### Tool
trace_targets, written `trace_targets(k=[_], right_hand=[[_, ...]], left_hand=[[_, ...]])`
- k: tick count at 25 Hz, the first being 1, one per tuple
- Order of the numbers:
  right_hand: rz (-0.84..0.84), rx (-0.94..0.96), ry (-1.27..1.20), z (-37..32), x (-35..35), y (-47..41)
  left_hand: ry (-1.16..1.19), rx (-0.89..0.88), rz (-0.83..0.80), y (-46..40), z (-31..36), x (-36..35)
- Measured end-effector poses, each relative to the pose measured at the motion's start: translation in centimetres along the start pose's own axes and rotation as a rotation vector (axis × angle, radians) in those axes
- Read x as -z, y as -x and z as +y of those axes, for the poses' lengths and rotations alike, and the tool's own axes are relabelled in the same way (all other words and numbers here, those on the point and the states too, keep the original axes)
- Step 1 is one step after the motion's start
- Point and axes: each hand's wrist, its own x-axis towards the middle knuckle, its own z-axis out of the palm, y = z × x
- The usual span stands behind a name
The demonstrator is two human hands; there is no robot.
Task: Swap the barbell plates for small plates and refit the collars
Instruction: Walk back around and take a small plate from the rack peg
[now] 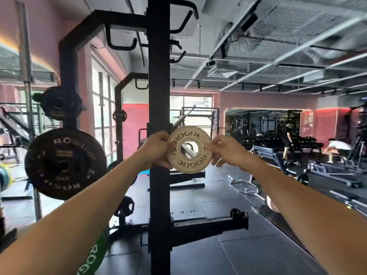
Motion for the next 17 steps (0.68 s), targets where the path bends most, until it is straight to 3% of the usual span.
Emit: trace_targets(k=[12,17], right_hand=[[-0.088,-0.028,-0.02,11.9,0.9,-7.6],[-0.1,0.042,0.098,15.2,-1.2,-10.8]], left_hand=[[-0.135,0.12,0.163,-7.2,-5.0,-8.1],[-0.452,-0.02,0.302,-10.7,-8.7,-8.7]])
